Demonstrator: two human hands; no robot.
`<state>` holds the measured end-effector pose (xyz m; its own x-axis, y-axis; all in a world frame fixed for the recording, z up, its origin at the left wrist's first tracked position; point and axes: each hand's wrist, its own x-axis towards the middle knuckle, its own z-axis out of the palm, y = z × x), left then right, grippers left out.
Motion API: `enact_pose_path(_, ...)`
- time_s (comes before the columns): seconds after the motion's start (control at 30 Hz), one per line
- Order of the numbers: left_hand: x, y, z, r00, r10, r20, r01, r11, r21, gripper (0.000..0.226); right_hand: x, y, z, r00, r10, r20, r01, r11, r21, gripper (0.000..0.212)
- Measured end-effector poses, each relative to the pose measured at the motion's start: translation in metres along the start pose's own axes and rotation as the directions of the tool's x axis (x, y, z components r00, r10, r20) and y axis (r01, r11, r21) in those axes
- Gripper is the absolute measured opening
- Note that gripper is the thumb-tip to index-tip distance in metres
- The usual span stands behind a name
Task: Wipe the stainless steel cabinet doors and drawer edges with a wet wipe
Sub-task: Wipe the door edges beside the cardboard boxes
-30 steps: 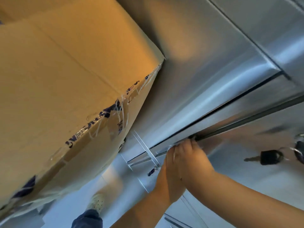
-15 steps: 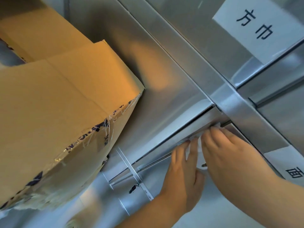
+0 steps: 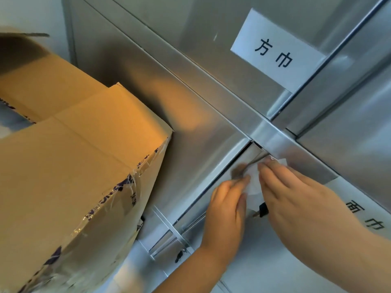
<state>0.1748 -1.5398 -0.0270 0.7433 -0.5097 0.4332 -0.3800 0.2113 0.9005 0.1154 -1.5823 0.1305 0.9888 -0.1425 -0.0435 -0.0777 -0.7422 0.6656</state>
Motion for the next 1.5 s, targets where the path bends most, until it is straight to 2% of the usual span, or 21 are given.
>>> enact_pose_path(0.07,0.006,0.002,-0.001,0.999,-0.010,-0.051,0.010,1.000,0.008,0.029,-0.005,-0.002,-0.001,1.000,0.001,-0.022,0.000,1.000,0.027,0.054)
enact_pose_path(0.27,0.017,0.008,-0.005,0.996,-0.007,-0.091,0.006,1.000,-0.012,0.012,-0.020,-0.008,0.003,0.998,0.049,-0.049,-0.047,0.998,0.036,0.057)
enact_pose_path(0.43,0.019,0.015,-0.026,0.977,0.196,-0.088,-0.186,0.976,0.110,0.008,-0.021,-0.015,0.002,0.987,0.156,-0.045,-0.152,0.985,0.084,0.045)
enact_pose_path(0.53,0.029,0.021,-0.047,0.924,0.378,-0.061,-0.350,0.898,0.267,0.010,-0.023,-0.022,0.002,0.966,0.241,-0.088,-0.227,0.963,0.146,0.047)
enact_pose_path(0.63,0.044,0.026,-0.066,0.872,0.489,-0.005,-0.447,0.802,0.398,0.014,-0.021,-0.037,0.002,0.947,0.317,-0.042,-0.298,0.924,0.241,0.057)
enact_pose_path(0.7,0.054,0.026,-0.074,0.859,0.512,0.026,-0.463,0.753,0.467,0.014,-0.014,-0.046,-0.002,0.921,0.391,-0.010,-0.369,0.878,0.305,0.058)
enact_pose_path(0.77,0.063,0.024,-0.078,0.865,0.499,0.045,-0.454,0.741,0.495,0.018,-0.005,-0.058,0.002,0.915,0.402,0.041,-0.395,0.869,0.298,0.062)
enact_pose_path(0.83,0.069,0.022,-0.078,0.875,0.480,0.068,-0.447,0.743,0.498,0.021,0.001,-0.067,0.005,0.920,0.380,0.094,-0.385,0.836,0.390,0.063)
enact_pose_path(0.9,0.072,0.020,-0.078,0.875,0.477,0.078,-0.450,0.746,0.491,0.022,0.006,-0.073,0.002,0.896,0.424,0.132,-0.437,0.792,0.427,0.064)
enact_pose_path(1.0,0.074,0.018,-0.077,0.867,0.492,0.073,-0.468,0.756,0.457,0.022,0.010,-0.090,-0.002,0.820,0.556,0.138,-0.528,0.642,0.556,0.062)
enact_pose_path(1.1,0.077,0.017,-0.078,0.858,0.510,0.063,-0.484,0.761,0.431,0.019,0.014,-0.108,0.001,0.732,0.678,0.070,-0.515,0.482,0.709,0.054)
enact_pose_path(1.17,0.079,0.016,-0.077,0.847,0.527,0.070,-0.505,0.757,0.414,0.020,0.017,-0.115,0.006,0.699,0.712,0.065,-0.406,0.320,0.856,0.053)
enact_pose_path(1.23,0.081,0.016,-0.077,0.842,0.533,0.080,-0.515,0.751,0.414,0.021,0.019,-0.119,0.014,0.689,0.714,0.123,-0.327,0.155,0.932,0.059)
enact_pose_path(1.37,0.085,0.016,-0.078,0.833,0.543,0.106,-0.533,0.736,0.418,0.020,0.026,-0.118,0.022,0.562,0.809,0.170,-0.161,-0.094,0.982,0.063)
enact_pose_path(1.5,0.089,0.015,-0.073,0.840,0.534,0.091,-0.522,0.753,0.400,0.022,0.034,-0.115,0.024,0.520,0.818,0.245,0.012,-0.294,0.956,0.061)
